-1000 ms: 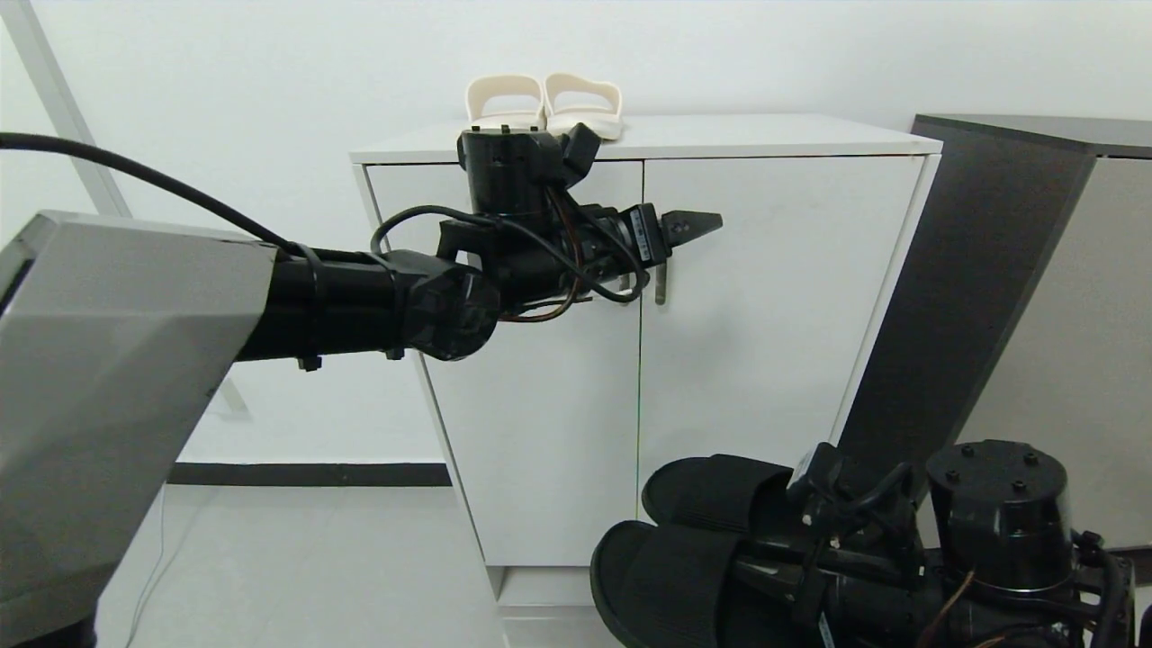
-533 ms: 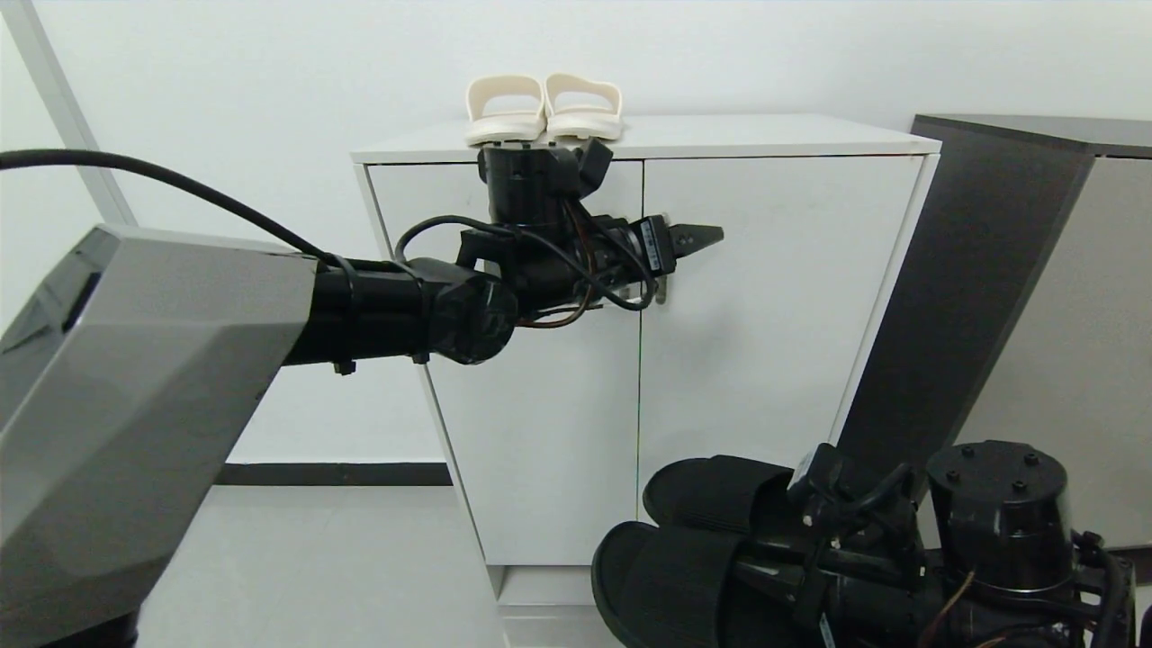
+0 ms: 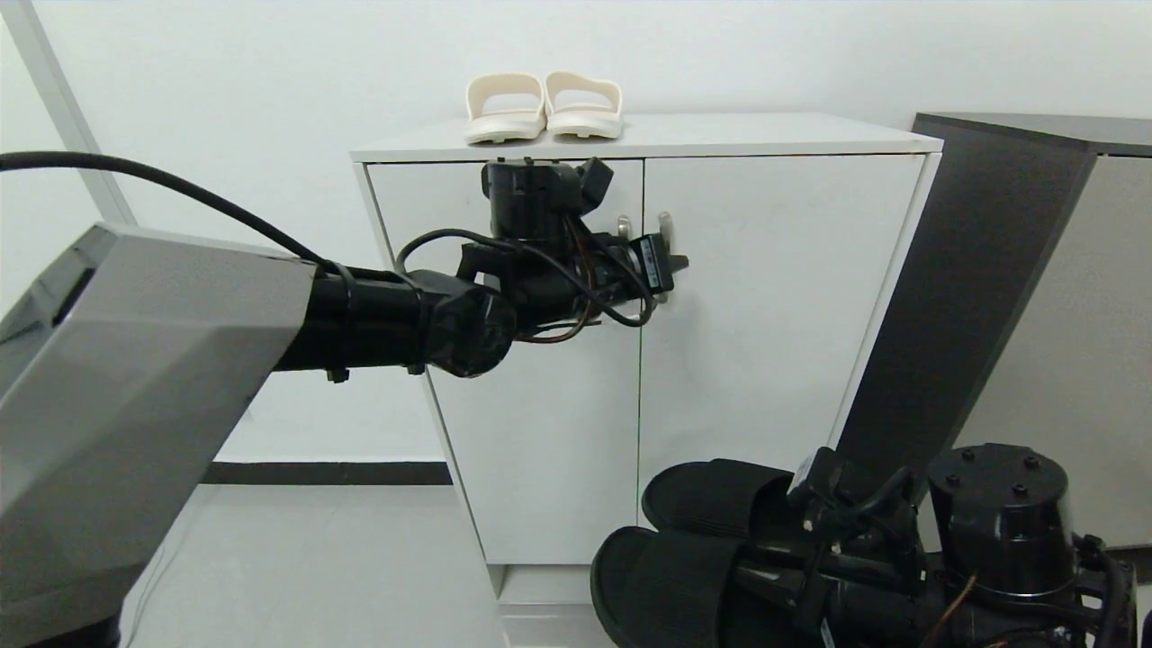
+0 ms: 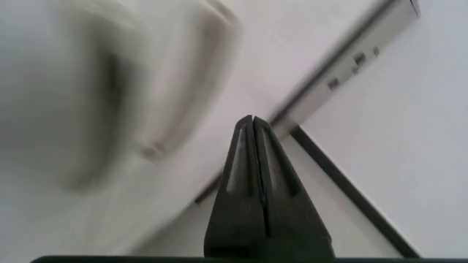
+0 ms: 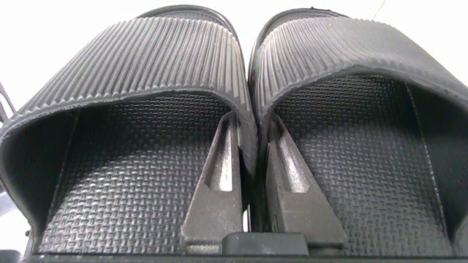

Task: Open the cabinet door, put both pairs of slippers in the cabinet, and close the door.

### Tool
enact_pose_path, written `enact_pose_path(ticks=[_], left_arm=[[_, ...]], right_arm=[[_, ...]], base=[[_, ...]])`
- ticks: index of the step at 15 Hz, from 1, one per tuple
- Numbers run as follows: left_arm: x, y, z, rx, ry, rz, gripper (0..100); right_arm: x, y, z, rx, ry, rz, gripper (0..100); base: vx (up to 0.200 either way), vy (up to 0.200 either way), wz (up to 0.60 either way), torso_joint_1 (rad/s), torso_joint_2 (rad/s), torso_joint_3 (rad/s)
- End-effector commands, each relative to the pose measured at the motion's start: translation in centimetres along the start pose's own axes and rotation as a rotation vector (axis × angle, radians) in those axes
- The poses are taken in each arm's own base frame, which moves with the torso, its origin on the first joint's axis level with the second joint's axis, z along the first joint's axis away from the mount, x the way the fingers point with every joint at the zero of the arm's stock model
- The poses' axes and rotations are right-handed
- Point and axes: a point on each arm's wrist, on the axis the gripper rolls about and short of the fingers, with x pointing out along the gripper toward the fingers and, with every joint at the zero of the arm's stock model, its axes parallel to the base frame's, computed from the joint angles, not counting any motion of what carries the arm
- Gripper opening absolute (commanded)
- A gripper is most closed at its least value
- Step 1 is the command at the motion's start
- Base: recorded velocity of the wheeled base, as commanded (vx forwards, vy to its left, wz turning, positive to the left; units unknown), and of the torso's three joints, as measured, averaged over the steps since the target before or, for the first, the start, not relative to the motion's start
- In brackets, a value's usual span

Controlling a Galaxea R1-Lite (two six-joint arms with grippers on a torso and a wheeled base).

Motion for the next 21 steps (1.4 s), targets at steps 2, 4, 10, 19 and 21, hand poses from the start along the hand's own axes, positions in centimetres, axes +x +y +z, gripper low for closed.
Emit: enact_pose_path(ticks=[2, 4, 10, 19, 21], left_arm=[[-1.7, -1.9, 0.1, 0.007, -0.006, -0.027, 0], [-2.5, -2.4, 0.2, 0.007, -0.008, -0.023, 0], [-2.7, -2.0, 0.8, 0.008, -0.023, -0.010, 100], [-0.2, -0.4, 1.1, 0.013, -0.048, -0.004, 100], [0.4, -0.3, 1.3, 0.008, -0.036, -0.003, 100]], right_arm=[[-0.1, 0.3, 0.0, -0.007, -0.001, 0.011, 0], [-0.1, 0.4, -0.1, -0.020, 0.002, 0.011, 0], [-0.1, 0.4, -0.1, -0.028, 0.004, 0.010, 0], [-0.1, 0.3, -0.2, -0.027, 0.007, 0.010, 0], [0.0, 0.3, -0.2, -0.027, 0.008, 0.011, 0]], base=[[0.000, 0.000, 0.00, 0.000, 0.00, 0.000], [0.000, 0.000, 0.00, 0.000, 0.00, 0.000], [0.000, 0.000, 0.00, 0.000, 0.00, 0.000], [0.000, 0.000, 0.00, 0.000, 0.00, 0.000], [0.000, 0.000, 0.00, 0.000, 0.00, 0.000]])
